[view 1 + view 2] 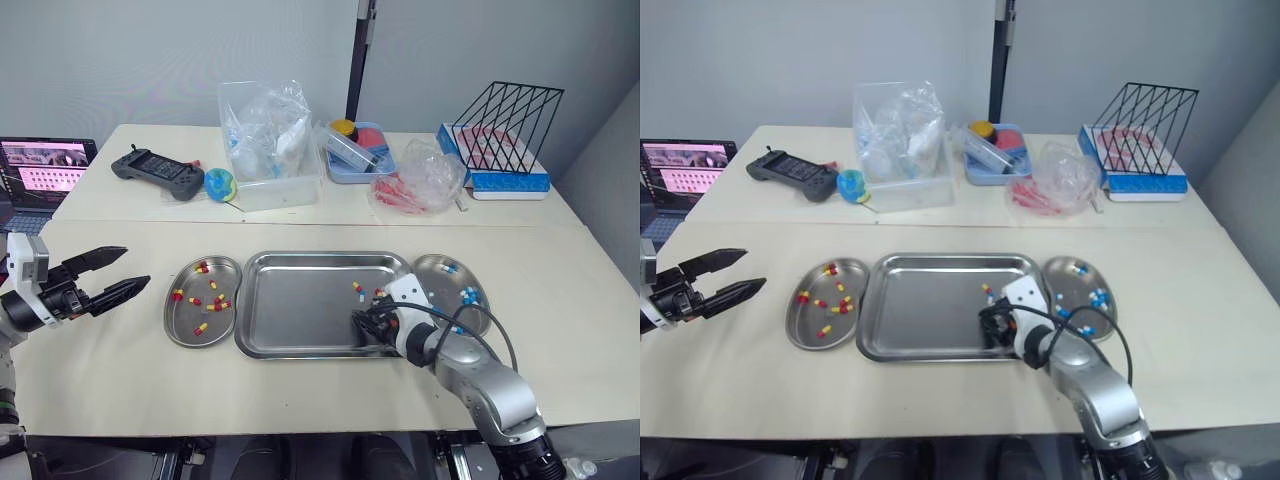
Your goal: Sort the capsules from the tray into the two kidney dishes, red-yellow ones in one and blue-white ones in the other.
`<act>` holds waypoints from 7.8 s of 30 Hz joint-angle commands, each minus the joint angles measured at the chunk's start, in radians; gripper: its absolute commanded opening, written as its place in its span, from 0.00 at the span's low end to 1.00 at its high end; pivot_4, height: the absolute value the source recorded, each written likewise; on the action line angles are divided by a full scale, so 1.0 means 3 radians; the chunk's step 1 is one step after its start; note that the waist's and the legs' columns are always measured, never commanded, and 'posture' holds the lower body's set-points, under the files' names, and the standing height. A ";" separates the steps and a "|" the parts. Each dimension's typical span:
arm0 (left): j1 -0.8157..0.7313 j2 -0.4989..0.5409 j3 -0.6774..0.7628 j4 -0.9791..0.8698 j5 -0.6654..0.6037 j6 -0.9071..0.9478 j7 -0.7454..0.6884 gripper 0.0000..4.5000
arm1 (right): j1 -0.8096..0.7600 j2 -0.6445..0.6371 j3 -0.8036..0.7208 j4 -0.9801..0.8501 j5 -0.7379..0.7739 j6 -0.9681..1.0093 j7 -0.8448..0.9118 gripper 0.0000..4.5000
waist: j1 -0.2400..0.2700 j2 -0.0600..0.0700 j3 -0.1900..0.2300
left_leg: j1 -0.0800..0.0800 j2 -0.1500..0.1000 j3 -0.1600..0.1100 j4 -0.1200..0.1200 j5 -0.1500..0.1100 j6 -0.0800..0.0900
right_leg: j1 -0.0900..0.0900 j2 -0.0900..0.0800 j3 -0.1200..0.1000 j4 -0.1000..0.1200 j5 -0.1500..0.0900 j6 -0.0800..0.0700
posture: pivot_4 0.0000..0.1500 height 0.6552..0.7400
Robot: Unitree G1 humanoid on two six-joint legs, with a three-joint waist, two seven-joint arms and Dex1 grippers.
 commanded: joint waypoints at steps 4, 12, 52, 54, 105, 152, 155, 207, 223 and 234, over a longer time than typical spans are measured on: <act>0.0040 0.0070 0.0099 -0.0108 -0.0036 -0.0041 0.0032 1.00 | -0.0081 0.0094 -0.0002 0.0066 -0.0105 0.0003 0.0003 0.59 | 0.0001 0.0000 0.0000 | 0.0000 0.0000 0.0000 0.0000 0.0000 0.0000 | 0.0000 0.0000 0.0000 0.0000 0.0000 0.0000 | 1.00 1.00; 0.0156 0.0114 0.0080 -0.0120 0.0037 -0.0048 0.0054 1.00 | -0.0154 0.0217 -0.0020 0.0309 -0.0199 -0.0032 -0.0006 0.59 | -0.0006 -0.0001 -0.0001 | 0.0003 0.0002 0.0000 -0.0001 0.0001 -0.0002 | 0.0001 0.0002 0.0000 0.0000 0.0000 -0.0001 | 1.00 1.00; 0.0193 0.0046 0.0126 -0.0217 -0.0124 0.0272 0.0159 1.00 | -0.0092 -0.0877 -0.1369 0.0529 0.0321 -0.0200 0.1023 0.46 | 0.0000 -0.0005 -0.0002 | 0.0003 0.0004 0.0000 -0.0008 0.0002 -0.0005 | 0.0000 0.0002 0.0000 -0.0001 -0.0003 -0.0005 | 1.00 1.00; 0.0217 0.0047 0.0145 -0.0219 -0.0125 0.0271 0.0156 1.00 | -0.0078 -0.0901 -0.1422 0.0571 0.0329 -0.0253 0.1055 0.61 | 0.0001 -0.0005 -0.0002 | 0.0003 0.0003 0.0000 -0.0007 0.0002 -0.0005 | 0.0000 0.0002 0.0000 -0.0001 -0.0003 -0.0005 | 1.00 1.00; 0.0035 -0.0033 -0.0075 -0.0178 -0.0033 0.0404 0.0255 1.00 | 0.0377 -0.1266 -0.2421 0.1866 0.0441 -0.1986 0.1598 1.00 | 0.0003 -0.0003 -0.0001 | 0.0009 0.0001 0.0002 -0.0007 0.0002 -0.0004 | 0.0006 -0.0005 0.0006 -0.0002 -0.0001 -0.0002 | 1.00 1.00; -0.2678 -0.2713 -0.2617 0.1985 0.2019 -0.0709 0.0746 0.06 | 0.1906 -0.1329 -0.3223 -0.0291 0.1581 -0.0526 0.1649 1.00 | 0.0169 -0.0001 -0.0002 | -0.0045 -0.0015 -0.0035 0.0056 -0.0012 0.0026 | 0.0007 0.0017 0.0013 -0.0014 0.0009 0.0029 | 1.00 1.00; -0.2664 -0.2730 -0.2567 0.1973 0.2017 -0.0705 0.0684 0.01 | 0.1849 -0.1339 -0.3181 -0.0239 0.1556 -0.0544 0.1642 1.00 | 0.0173 -0.0001 -0.0002 | -0.0046 -0.0015 -0.0035 0.0057 -0.0012 0.0026 | 0.0007 0.0017 0.0012 -0.0014 0.0009 0.0029 | 1.00 1.00; -0.2915 -0.3273 -0.2030 0.2151 0.2038 -0.0685 0.1350 0.48 | 0.1615 -0.1163 -0.2972 -0.0007 0.1117 -0.0877 0.1455 1.00 | 0.0170 0.0000 -0.0003 | -0.0048 -0.0017 -0.0036 0.0059 -0.0012 0.0027 | 0.0006 0.0016 0.0012 -0.0013 0.0011 0.0031 | 1.00 1.00; -0.2938 -0.3270 -0.2031 0.2244 0.2147 -0.0502 0.1804 0.48 | 0.1524 -0.1152 -0.2880 -0.0016 0.1088 -0.0846 0.1399 1.00 | 0.0172 0.0001 -0.0003 | -0.0048 -0.0017 -0.0037 0.0060 -0.0012 0.0027 | 0.0006 0.0016 0.0012 -0.0012 0.0011 0.0032 | 1.00 1.00; -0.2858 -0.3309 -0.2171 0.2347 0.2344 -0.0554 0.1915 0.48 | 0.1592 -0.1124 -0.2933 -0.0114 0.1104 -0.0830 0.1321 1.00 | 0.0173 0.0001 -0.0003 | -0.0048 -0.0020 -0.0037 0.0059 -0.0012 0.0027 | 0.0006 0.0016 0.0012 -0.0012 0.0011 0.0032 | 1.00 1.00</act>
